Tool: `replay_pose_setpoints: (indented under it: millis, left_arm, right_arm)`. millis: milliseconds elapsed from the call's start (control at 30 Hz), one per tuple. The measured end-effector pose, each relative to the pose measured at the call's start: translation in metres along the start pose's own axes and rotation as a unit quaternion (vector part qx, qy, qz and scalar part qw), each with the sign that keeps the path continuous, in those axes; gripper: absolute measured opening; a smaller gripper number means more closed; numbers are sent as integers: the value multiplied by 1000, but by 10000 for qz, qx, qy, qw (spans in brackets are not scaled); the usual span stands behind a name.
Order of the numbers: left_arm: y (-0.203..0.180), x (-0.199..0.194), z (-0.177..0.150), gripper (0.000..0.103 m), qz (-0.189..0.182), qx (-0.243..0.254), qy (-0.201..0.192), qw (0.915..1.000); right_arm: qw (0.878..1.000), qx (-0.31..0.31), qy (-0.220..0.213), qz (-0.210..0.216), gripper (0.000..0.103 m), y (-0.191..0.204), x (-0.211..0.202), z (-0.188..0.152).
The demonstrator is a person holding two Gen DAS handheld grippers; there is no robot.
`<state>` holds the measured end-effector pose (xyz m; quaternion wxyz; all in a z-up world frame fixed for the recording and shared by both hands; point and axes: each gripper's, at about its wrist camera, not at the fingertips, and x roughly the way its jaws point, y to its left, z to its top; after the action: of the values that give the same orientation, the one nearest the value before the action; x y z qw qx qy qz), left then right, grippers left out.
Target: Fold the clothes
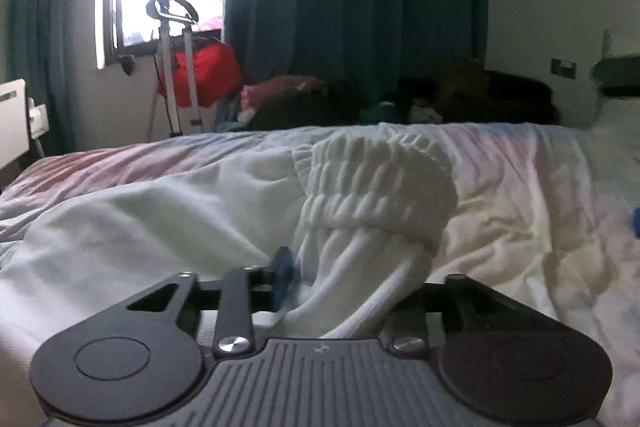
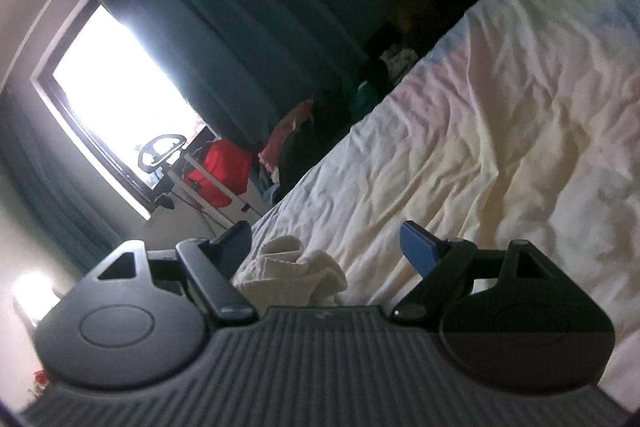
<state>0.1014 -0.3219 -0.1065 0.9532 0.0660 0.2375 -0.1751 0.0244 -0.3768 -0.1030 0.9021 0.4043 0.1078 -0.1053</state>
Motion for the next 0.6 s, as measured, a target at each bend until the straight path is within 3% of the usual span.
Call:
replay_pose_setpoints:
  millis: [33,100,200,367,600]
  left_arm:
    - [12,-1,-1,66,-49,-8,88,9999]
    - [48,-3,-5,84,-245,-138,190,9994]
    - [79,-19,-15,85,-457,-76,235,9986]
    - [140,-44,-16,86,-449,74,507,9977]
    - [190,-104,-20,89,129,1217,38,9925]
  right_arm:
    - [9999,55,102,87,84,0,3,-1]
    - [9991,129,291,280,84,2,9,-5]
    - [9984,-60,420,385,84,13,13,-12]
    - [9962,-336,678,437,84,28,15,-24]
    - [9915,-69,1268,276,84,28,28,-41]
